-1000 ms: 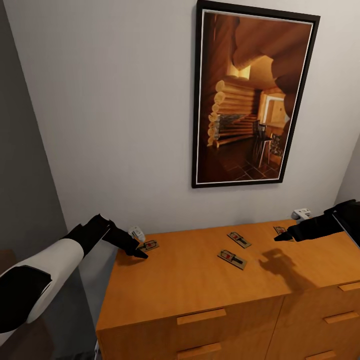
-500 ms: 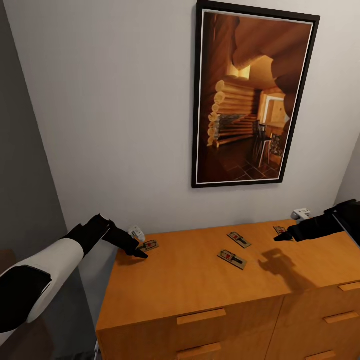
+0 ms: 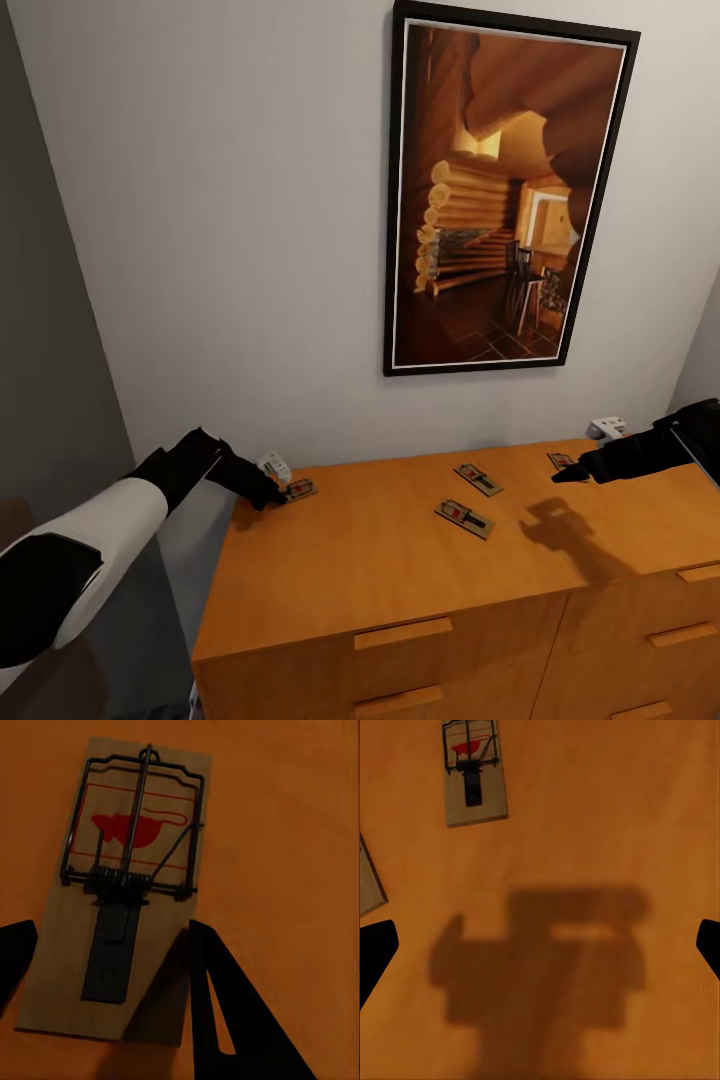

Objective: Take the four mousetraps from the cabinet in the bathroom and place them on the bathroom floor. Make sure all four end up on the same floor surface, and ensure that at least two of them are either under or directly next to the same bathroom sink.

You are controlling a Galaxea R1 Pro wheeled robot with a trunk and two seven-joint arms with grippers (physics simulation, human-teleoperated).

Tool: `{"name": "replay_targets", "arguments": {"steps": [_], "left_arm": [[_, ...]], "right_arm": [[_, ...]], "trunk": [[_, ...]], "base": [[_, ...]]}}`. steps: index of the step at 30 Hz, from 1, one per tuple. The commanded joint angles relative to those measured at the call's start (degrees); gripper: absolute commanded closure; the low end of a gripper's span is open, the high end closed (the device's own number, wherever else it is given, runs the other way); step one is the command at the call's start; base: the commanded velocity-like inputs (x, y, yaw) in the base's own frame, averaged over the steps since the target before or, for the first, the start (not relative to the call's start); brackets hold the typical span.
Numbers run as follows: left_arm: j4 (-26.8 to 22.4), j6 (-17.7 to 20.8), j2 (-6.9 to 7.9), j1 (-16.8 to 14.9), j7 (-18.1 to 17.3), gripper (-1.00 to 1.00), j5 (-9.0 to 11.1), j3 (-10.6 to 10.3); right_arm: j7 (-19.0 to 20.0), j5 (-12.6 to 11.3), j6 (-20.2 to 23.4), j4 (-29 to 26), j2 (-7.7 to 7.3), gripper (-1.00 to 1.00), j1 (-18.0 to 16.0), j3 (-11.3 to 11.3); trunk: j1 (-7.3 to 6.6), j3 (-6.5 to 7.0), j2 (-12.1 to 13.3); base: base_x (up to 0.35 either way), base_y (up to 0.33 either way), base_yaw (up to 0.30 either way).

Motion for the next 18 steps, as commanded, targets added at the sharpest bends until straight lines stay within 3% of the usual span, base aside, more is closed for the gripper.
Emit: {"name": "replay_targets", "arguments": {"steps": [1,9,18], "left_arm": [[1.3,0.6,0.00,0.2,-0.3,1.00,-0.7,-0.2],[1.3,1.6,0.00,0.2,-0.2,1.00,-2.4,-0.2],[1.3,1.7,0.00,0.2,-0.2,1.00,-2.7,-0.2]], "right_arm": [[0.5,0.5,0.2,0.0,-0.05,-1.00,-0.1,0.1],[0.5,0.5,0.2,0.0,-0.19,-1.00,-0.1,0.0],[0.5,0.5,0.2,0.0,-0.20,-1.00,-0.1,0.0]], "trunk": [[0.01,-0.09,0.0],[0.01,-0.09,0.0],[0.01,-0.09,0.0]], "base": [[0.000,0.000,0.000],[0.000,0.000,0.000],[0.000,0.000,0.000]]}}
